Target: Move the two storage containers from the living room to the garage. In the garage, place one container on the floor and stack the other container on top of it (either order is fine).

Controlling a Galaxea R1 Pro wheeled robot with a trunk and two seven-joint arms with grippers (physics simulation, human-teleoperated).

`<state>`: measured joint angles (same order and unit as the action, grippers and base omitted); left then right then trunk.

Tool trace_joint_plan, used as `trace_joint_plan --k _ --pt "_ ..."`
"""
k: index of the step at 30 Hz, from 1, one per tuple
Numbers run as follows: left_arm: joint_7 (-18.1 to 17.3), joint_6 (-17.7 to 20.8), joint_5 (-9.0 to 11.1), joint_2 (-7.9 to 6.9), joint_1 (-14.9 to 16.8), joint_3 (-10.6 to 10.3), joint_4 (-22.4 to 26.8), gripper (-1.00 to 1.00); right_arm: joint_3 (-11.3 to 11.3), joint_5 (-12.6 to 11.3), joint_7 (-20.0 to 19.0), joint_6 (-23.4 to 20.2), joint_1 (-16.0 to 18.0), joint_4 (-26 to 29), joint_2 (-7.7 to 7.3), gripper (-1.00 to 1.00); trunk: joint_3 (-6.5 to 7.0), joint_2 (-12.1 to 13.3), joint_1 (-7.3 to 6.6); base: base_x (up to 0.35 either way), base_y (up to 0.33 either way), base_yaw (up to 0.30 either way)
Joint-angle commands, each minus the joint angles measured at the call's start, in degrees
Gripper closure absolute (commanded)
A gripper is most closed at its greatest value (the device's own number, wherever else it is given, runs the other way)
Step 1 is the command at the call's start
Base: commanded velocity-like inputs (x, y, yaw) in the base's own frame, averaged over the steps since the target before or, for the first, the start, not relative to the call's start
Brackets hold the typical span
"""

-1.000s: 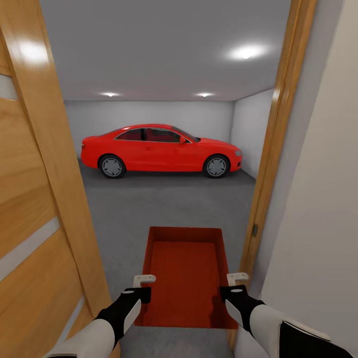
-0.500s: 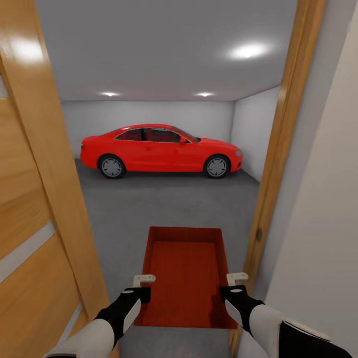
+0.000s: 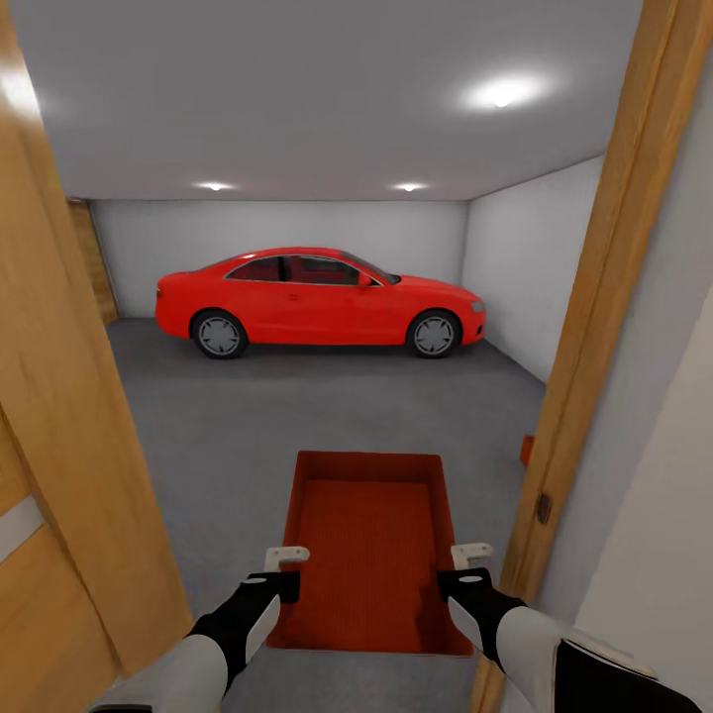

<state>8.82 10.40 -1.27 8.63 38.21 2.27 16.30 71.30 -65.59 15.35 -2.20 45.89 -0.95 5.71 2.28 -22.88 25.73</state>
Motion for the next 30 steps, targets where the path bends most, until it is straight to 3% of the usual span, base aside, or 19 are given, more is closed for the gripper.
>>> trace_joint_plan --k 1,30 --pt "0.1 0.4 -1.5 -0.19 0.0 1.5 0.9 1.00 1.3 -0.5 0.2 -0.4 0.0 0.1 -0.04 1.00 -0.03 0.0 0.05 0.323 0.000 0.000" --pt "0.1 0.4 -1.5 -0.28 0.0 1.5 0.9 1.00 1.3 -0.4 0.2 0.2 0.0 0.1 -0.17 1.00 -0.03 0.0 0.05 0.323 0.000 0.000"
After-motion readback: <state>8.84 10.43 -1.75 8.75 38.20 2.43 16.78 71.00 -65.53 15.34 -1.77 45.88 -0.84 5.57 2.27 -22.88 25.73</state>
